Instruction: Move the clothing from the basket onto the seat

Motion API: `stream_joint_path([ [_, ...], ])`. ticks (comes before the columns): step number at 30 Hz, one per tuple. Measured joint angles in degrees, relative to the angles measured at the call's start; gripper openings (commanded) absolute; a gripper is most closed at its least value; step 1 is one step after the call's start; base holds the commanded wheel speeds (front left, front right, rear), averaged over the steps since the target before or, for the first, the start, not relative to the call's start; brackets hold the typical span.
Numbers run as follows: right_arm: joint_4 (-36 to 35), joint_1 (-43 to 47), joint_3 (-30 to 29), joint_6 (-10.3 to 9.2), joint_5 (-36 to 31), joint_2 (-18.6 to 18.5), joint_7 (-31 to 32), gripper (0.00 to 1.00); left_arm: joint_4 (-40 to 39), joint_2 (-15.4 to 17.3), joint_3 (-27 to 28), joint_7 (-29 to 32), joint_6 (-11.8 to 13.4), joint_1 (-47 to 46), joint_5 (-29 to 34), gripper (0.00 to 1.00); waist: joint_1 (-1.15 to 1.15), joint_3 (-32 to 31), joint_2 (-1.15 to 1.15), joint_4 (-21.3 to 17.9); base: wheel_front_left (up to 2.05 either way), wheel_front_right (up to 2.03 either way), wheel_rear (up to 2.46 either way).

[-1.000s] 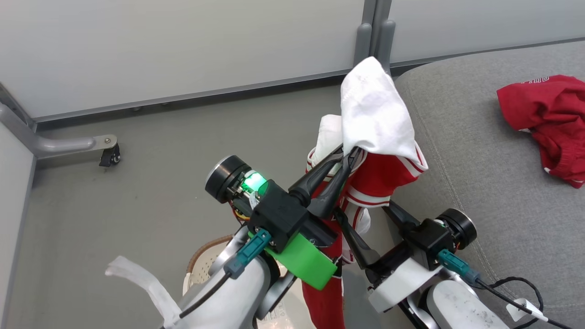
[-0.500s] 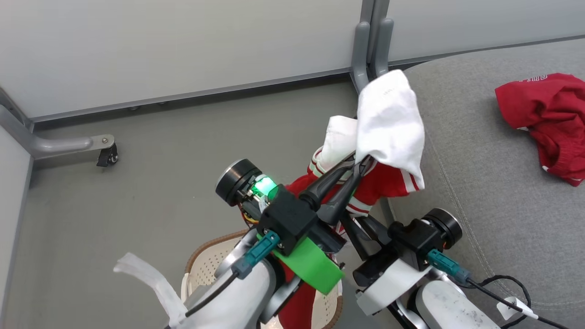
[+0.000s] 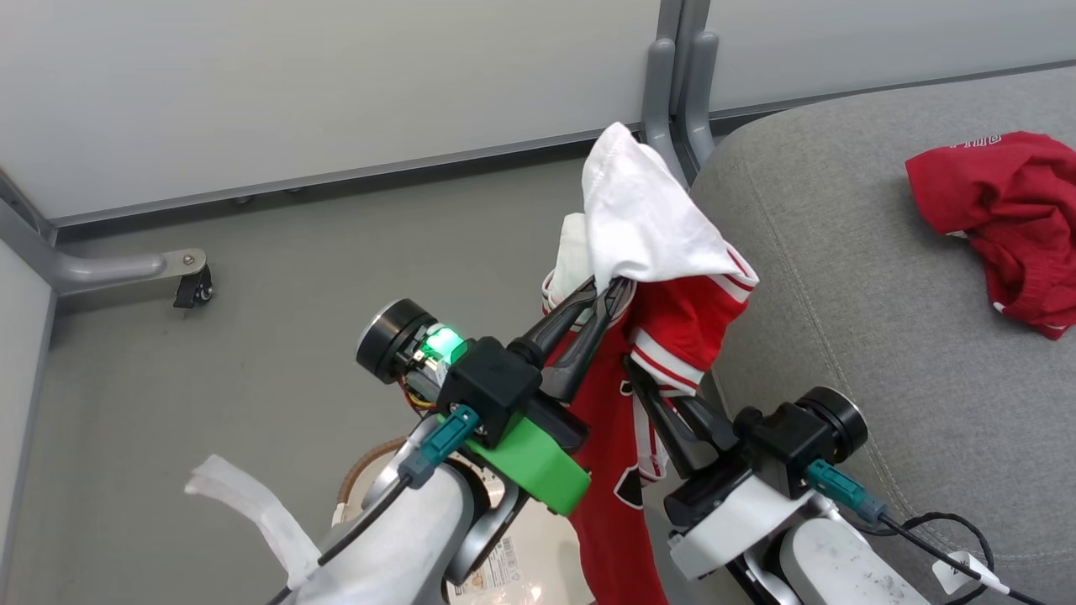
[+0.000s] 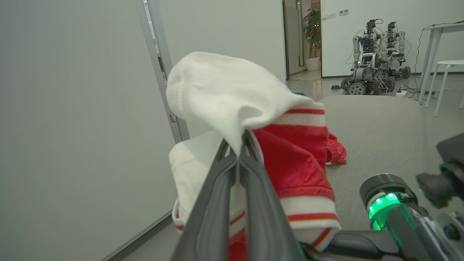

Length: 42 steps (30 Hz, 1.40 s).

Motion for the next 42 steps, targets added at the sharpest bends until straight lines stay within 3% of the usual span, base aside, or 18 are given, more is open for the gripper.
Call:
stream_joint_path([
  [2,-0.1,0.2,-0.2,0.01,0.0,0.0,0.0,0.0,0.3,0.3,0.2,0.4,0.3,0.1,-0.4,0.0,0.0,0.1,0.0,0.0,0.0,0.0,0.0],
  [4,-0.2,0.5,-0.6,0.0,0.0,0.0,0.0,0.0,0.4,0.8,0.2,0.7,0.4,0.3,-0.7,0.84,0.0,0.2,0.0,0.1,0.0,0.0,0.0],
  [5,-0.3,0.6,-0.7,0.01,0.0,0.0,0.0,0.0,0.4,1.1,0.1,0.7,0.4,0.4,-0.7,1.0,0.0,0.3,0.0,0.1,0.0,0.0,0.0],
  [35,-0.8,1.8,-3.4,0.01,0.0,0.0,0.0,0.0,1.4,3.5,1.0,0.9,3.1,3.0,-2.3,1.0,0.0,0.7,0.0,-0.3,0.0,0.0,0.0],
  [42,-3.3,1.8,-5.5,0.01,-0.8,0.1,0.0,0.0,1.6,4.4,1.0,1.2,3.5,3.6,-2.5,1.0,0.0,1.1,0.0,-2.1,0.0,0.0,0.0],
])
